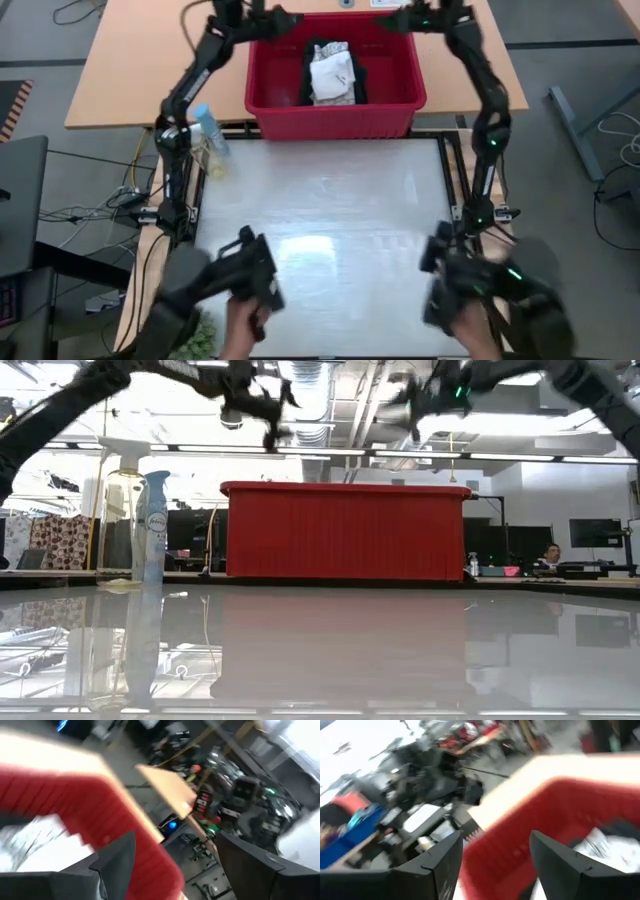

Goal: Fold Laundry from Bin
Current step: Return to Home Position

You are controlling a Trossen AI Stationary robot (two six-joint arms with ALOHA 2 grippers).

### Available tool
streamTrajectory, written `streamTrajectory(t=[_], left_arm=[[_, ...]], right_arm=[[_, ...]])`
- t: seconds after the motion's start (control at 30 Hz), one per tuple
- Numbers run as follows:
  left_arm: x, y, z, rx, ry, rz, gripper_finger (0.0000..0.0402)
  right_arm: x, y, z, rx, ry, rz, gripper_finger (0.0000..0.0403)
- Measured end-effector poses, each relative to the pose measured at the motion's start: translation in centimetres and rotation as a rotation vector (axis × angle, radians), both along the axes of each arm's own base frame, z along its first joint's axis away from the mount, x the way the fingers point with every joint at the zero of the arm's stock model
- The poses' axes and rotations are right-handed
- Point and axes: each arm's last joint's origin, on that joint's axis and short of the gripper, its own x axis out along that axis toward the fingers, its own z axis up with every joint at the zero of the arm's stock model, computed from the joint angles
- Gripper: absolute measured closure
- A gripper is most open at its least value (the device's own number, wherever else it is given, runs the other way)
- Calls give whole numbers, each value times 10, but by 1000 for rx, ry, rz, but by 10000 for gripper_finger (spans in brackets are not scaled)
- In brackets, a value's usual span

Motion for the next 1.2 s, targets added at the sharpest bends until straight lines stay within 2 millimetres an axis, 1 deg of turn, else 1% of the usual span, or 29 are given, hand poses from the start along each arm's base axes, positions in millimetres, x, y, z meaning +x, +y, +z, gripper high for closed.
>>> streamTrajectory(t=[0.07,0.13,0.23,0.3,0.43,0.5,0.57,0.67,0.77,0.87,0.97,1.0,1.1,1.13,1.2], left_arm=[[-7,-24,28,122,-3,-39,139],[-15,-51,56,243,-12,-72,139],[-24,-97,93,415,-31,-106,139],[-30,-128,114,510,-54,-134,139],[-42,-186,145,660,-104,-197,139],[-49,-213,155,730,-110,-227,139],[-58,-236,162,781,-100,-254,139],[-73,-266,165,795,-65,-298,139],[-90,-293,163,811,16,-293,139],[-105,-318,158,798,111,-256,139],[-116,-340,150,807,147,-295,139],[-120,-347,147,819,142,-315,139],[-128,-361,131,866,103,-344,139],[-133,-365,125,875,84,-331,139],[-145,-370,109,881,50,-269,139]], right_arm=[[-10,28,27,-96,-15,31,148],[-19,58,51,-178,-25,54,148],[-29,101,77,-297,-25,76,148],[-36,130,93,-389,-34,91,148],[-53,189,121,-515,-82,123,148],[-64,211,129,-539,-99,128,148],[-73,232,134,-511,-113,136,148],[-84,256,134,-516,-89,147,148],[-86,273,122,-490,-16,204,148],[-74,279,104,-409,32,320,148],[-47,281,84,-346,52,450,148],[-39,283,77,-334,64,470,148],[-22,287,56,-312,118,442,148],[-21,290,50,-301,128,429,148],[-31,303,49,-327,87,436,148]])
